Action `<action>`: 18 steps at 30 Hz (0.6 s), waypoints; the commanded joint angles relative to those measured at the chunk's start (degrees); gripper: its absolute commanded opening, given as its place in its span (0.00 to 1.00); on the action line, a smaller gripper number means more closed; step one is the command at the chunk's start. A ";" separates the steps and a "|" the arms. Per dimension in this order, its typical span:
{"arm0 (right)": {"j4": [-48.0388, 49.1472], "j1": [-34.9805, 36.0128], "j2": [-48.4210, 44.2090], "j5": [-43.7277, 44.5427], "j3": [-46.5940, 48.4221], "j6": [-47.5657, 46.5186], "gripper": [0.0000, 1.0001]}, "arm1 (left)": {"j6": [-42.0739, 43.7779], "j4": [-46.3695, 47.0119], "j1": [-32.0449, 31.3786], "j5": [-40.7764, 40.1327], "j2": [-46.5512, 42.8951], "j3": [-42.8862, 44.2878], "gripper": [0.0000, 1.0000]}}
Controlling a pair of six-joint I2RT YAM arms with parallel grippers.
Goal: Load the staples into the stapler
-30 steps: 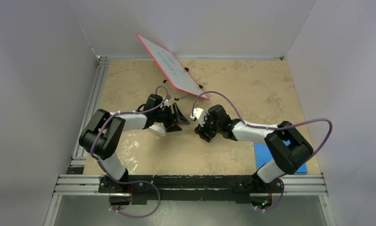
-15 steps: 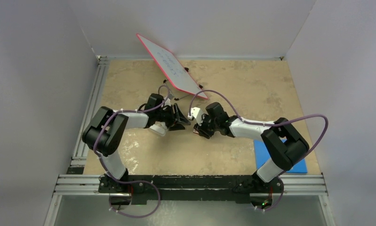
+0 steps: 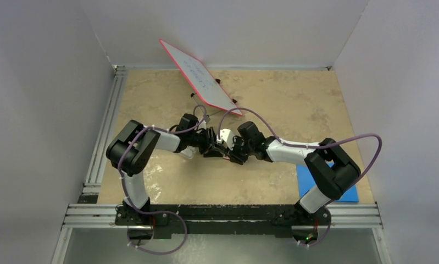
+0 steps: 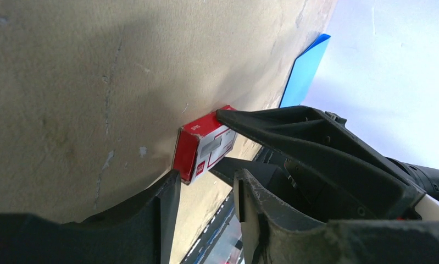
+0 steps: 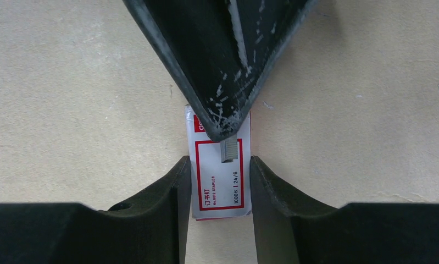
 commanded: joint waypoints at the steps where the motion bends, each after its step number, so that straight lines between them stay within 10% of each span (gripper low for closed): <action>1: 0.23 0.99 -0.91 -2.38 0.66 -0.65 0.39 | -0.07 4.25 -0.69 -0.14 0.48 0.70 0.39; 18: 3.64 2.93 -0.12 -2.77 0.44 1.51 0.40 | -1.49 8.39 -2.05 2.48 2.11 -0.21 0.28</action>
